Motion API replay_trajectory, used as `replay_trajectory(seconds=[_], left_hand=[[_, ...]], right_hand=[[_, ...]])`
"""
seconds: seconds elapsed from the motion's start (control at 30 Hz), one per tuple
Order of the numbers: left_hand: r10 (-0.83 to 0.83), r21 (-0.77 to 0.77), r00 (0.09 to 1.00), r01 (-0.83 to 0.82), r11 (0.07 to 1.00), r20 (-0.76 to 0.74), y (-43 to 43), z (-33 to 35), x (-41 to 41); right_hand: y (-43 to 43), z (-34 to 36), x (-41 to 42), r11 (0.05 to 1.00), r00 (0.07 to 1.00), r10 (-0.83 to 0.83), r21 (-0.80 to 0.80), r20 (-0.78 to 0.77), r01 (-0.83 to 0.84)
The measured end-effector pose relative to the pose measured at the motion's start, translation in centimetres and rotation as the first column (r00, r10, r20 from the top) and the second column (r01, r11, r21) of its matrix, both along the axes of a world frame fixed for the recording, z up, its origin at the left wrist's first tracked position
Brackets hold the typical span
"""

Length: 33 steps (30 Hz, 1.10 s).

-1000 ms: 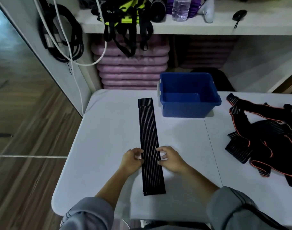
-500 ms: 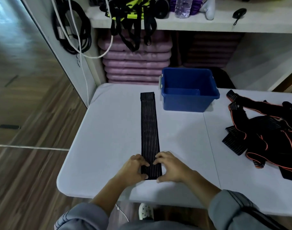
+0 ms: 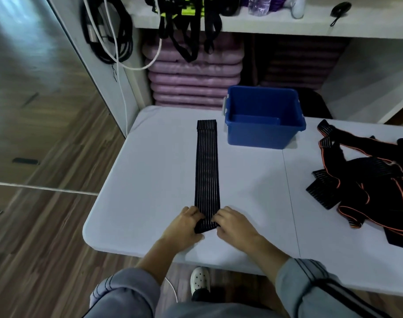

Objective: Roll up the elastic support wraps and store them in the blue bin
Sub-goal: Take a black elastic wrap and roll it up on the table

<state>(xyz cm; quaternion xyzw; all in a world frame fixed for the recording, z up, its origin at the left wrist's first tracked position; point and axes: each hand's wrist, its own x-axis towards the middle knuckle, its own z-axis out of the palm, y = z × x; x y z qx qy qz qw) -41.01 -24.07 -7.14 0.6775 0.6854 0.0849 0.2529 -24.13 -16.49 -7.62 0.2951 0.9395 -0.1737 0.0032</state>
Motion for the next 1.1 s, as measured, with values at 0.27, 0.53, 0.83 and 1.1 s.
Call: replay_trajectory(seconds=[0.27, 0.53, 0.83, 1.1], left_hand=[[0.271, 0.016, 0.943, -0.279, 0.960, 0.192, 0.5, 0.4, 0.4], [0.505, -0.175, 0.756, -0.479, 0.860, 0.417, 1.6, 0.7, 0.4], [0.609, -0.213, 0.699, -0.574, 0.791, 0.374, 2.0, 0.2, -0.1], [0.540, -0.030, 0.819, -0.545, 0.838, 0.196, 2.0, -0.1, -0.2]], right_hand=[[0.5, 1.1, 0.2, 0.887, 0.968, -0.236, -0.425, -0.083, 0.180], [1.3, 0.5, -0.5, 0.729, 0.874, -0.478, -0.595, -0.088, 0.338], [1.5, 0.1, -1.5, 0.688, 0.815, -0.572, -0.596, -0.094, 0.414], [0.9, -0.2, -1.7, 0.789, 0.819, -0.560, -0.377, -0.122, 0.484]])
